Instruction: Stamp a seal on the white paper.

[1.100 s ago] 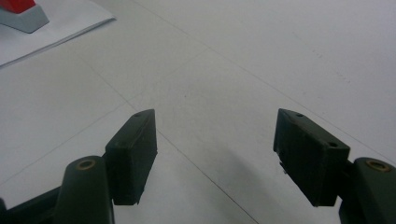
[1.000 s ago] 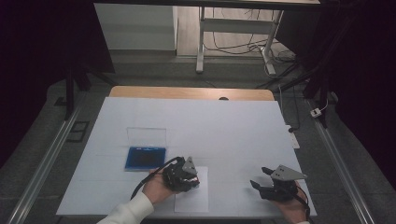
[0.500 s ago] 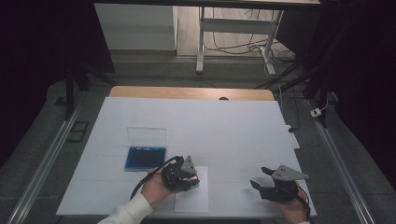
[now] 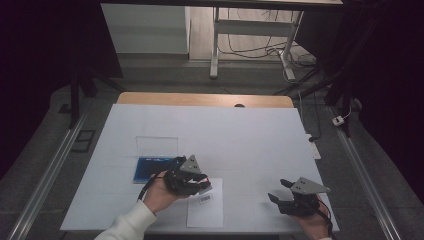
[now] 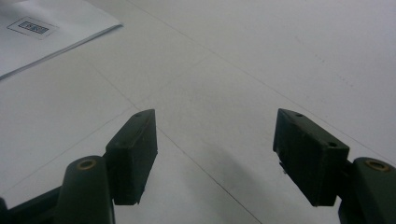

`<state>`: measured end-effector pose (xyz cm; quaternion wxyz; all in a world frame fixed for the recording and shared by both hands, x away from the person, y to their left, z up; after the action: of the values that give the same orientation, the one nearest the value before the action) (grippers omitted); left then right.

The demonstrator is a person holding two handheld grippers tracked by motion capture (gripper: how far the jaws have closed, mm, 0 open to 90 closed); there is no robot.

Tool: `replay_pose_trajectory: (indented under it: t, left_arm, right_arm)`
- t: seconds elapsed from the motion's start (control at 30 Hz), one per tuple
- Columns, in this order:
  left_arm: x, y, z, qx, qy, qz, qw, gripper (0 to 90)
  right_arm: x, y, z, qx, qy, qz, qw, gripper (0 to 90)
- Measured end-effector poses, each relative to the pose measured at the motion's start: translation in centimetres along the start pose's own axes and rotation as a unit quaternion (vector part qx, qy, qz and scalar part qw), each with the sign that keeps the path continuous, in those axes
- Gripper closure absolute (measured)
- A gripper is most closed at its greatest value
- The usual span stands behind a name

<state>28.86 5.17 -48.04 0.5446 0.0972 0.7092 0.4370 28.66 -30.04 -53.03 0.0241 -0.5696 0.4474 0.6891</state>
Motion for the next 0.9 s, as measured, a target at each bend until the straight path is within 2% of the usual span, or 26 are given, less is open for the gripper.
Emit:
replay_pose_trajectory:
  t: [0.27, 0.5, 0.9]
  left_arm:
    - [0.1, 0.7, 0.1, 0.003, 0.007, -0.01, 0.9999, 70.5]
    - [0.3, 1.8, 0.5, -0.002, 0.016, -0.024, 0.9996, 70.5]
    - [0.8, 3.6, 1.7, -0.013, 0.031, -0.035, 0.9988, 70.5]
  right_arm:
    - [0.2, 0.1, -0.2, 0.002, -0.003, 0.001, 1.0, 30.2]
    - [0.1, 0.1, -0.2, 0.003, -0.003, 0.002, 1.0, 30.2]
    - [0.2, 0.0, -0.2, 0.002, -0.002, 0.002, 1.0, 30.3]
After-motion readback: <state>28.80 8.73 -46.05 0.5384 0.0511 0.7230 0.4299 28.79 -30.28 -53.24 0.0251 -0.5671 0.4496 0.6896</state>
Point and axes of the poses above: each handheld gripper's, and its own axes: y roughly backward along the jaws, x roughly out of its underside, z roughly to its left, the point moved 3 cm from there along -y, roughly forward along the jaws, and after that the axes turned 4 degrees about -x, right-handed, at the moved point
